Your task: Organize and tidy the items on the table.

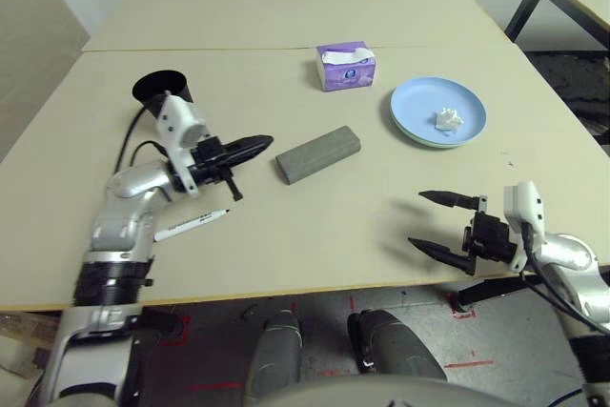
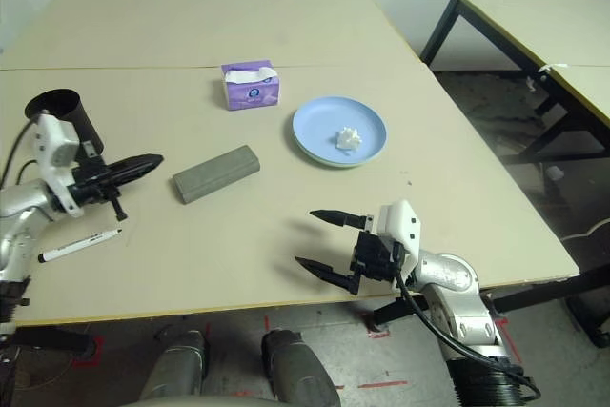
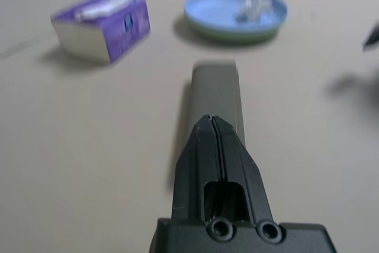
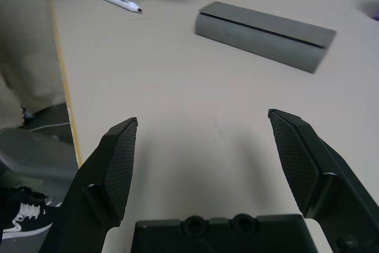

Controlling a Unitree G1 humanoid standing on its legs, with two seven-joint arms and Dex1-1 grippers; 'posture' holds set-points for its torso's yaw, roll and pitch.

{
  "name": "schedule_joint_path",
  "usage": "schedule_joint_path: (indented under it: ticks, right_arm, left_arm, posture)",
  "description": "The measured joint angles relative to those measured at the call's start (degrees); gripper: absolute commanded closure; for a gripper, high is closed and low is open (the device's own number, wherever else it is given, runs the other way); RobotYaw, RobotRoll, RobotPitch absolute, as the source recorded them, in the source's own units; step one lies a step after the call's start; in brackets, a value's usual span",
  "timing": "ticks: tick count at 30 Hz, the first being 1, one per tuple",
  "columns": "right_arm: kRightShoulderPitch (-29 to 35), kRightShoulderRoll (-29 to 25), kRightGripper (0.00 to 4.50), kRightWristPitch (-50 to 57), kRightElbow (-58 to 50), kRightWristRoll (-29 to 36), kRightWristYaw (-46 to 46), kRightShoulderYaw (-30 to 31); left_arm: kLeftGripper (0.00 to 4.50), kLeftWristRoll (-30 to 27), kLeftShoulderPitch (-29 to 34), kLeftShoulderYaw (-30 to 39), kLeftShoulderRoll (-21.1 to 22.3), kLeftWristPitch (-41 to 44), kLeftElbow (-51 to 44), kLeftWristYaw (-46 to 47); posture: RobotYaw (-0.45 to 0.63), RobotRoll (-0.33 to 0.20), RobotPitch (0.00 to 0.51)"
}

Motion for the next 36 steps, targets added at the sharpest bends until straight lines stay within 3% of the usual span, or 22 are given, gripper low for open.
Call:
schedule_joint_path:
  ticks: [8,14,19,22,27,36]
  right_arm:
    - [-2.36,0.72,0.0,-0.9,-1.31,0.1,3.71,4.07]
    - [-4.22,1.46,0.0,-0.37,-4.02,0.16,4.36,6.89]
    - [-4.69,1.75,0.0,0.76,-4.33,0.19,4.27,8.44]
    - [-4.88,2.24,0.0,1.13,-4.38,0.19,4.04,9.08]
    - [-4.93,2.29,0.0,1.67,-4.98,0.16,3.62,9.32]
    - [-4.66,0.82,0.0,3.04,-6.78,0.11,3.17,9.65]
  left_arm:
    - [4.48,2.45,5.72,1.38,16.53,4.52,-3.26,-6.43]
    - [2.67,7.26,11.46,-0.25,29.2,7.77,-7.08,-12.24]
    - [1.07,7.33,15.76,-0.27,35.76,14.06,-11.94,-16.97]
    - [0.06,7.44,17.25,-0.22,36.83,15.76,-13.76,-17.8]
    - [0.02,8.8,18.02,-0.39,36.55,15.53,-14.55,-16.51]
    - [0.02,13.94,13.89,-7.21,30.08,13.95,-10.52,-11.3]
  posture:
    - [-0.03,0.0,0.147]
    - [-0.02,0.0,0.162]
    - [-0.03,0.0,0.17]
    - [-0.03,0.0,0.171]
    - [-0.04,0.0,0.172]
    - [-0.06,0.0,0.166]
